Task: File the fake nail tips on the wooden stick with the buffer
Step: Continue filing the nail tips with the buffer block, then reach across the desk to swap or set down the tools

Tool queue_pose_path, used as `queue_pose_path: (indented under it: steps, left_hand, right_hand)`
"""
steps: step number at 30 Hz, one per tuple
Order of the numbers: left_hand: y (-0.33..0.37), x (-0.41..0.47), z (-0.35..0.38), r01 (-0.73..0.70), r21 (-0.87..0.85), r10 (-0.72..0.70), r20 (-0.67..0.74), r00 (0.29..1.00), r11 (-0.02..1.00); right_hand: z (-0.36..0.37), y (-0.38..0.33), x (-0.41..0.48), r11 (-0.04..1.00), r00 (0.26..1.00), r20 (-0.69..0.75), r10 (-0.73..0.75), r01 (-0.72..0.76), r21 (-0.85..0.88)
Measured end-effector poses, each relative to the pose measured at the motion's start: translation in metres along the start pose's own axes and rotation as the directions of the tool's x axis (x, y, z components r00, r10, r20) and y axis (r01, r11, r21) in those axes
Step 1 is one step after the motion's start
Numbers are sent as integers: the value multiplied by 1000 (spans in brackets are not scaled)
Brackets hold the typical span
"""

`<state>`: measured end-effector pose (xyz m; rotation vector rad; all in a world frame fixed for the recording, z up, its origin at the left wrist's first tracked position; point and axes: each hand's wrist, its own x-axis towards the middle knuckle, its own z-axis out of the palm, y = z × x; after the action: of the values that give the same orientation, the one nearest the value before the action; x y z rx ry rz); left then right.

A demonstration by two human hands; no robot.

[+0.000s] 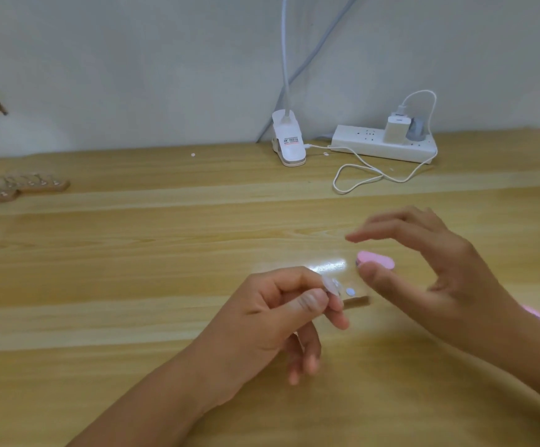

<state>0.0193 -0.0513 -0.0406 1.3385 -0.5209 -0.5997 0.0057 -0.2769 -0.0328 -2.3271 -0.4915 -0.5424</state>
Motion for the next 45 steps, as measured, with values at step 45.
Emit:
queue_pose_path:
  steps: [45]
  left_hand:
    - [-13,0,-22,114,906,276,-241,930,408]
  right_hand:
    - [17,27,1,997,963,269,19,0,-74]
